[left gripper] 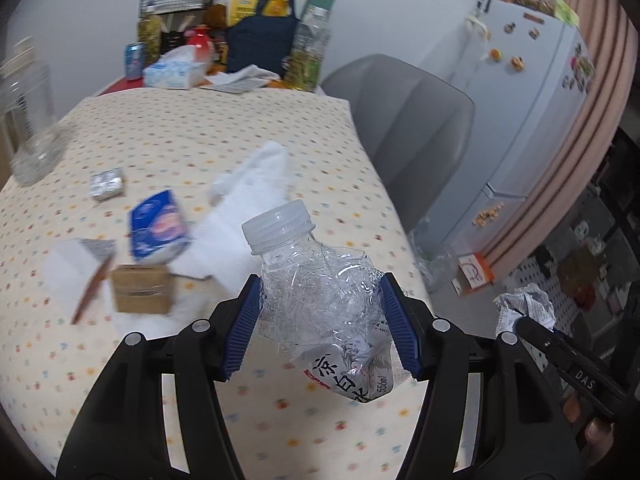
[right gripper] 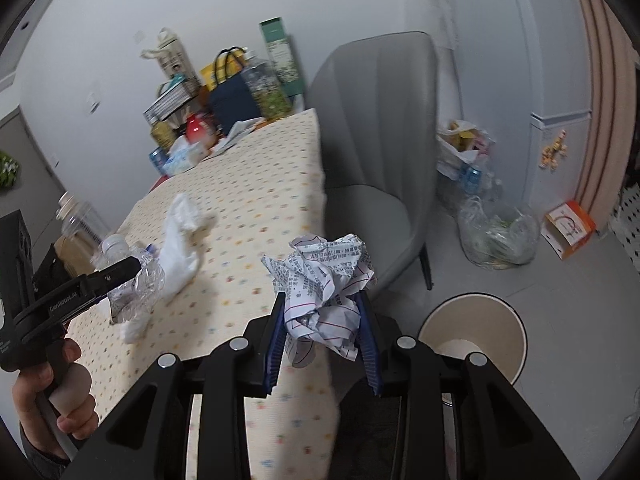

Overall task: Collect trash
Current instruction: 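Carry both items over the bin and open both grippers to drop them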

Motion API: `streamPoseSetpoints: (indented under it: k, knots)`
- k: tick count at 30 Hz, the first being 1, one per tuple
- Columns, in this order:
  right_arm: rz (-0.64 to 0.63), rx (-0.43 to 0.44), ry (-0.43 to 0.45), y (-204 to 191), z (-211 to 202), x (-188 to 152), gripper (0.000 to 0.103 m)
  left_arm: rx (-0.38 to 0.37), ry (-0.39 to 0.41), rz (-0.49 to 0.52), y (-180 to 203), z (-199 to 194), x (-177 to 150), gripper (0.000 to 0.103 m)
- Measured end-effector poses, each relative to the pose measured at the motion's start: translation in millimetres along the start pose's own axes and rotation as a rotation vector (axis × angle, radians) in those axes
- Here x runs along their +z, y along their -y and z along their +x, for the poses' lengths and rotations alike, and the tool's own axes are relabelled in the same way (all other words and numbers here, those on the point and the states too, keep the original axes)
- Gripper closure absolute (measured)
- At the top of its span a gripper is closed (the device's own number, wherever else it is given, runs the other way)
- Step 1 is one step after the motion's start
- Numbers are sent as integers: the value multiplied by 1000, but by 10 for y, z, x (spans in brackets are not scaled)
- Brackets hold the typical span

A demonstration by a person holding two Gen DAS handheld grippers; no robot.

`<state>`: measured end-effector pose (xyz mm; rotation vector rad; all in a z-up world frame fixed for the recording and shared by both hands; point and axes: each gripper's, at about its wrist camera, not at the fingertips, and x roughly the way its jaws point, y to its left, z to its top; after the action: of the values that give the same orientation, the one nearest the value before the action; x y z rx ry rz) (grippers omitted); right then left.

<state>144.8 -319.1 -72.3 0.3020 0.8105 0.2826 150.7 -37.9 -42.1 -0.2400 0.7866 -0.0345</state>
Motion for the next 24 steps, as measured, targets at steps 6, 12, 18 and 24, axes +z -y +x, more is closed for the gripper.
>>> streamPoseSetpoints:
  k: [6, 12, 18, 24]
  knots:
    - [99, -50, -1, 580, 65, 19, 69, -39, -53, 73, 517, 369, 40, 43]
    - [173, -85, 7, 1017, 159, 32, 66, -70, -100, 125, 933, 683, 70, 43]
    - [238, -152, 51, 1408, 214, -10, 16, -90, -144, 170, 1283, 949, 56, 42]
    - [303, -190, 36, 1797, 172, -91, 17, -115, -182, 213, 1595, 1120, 16, 42]
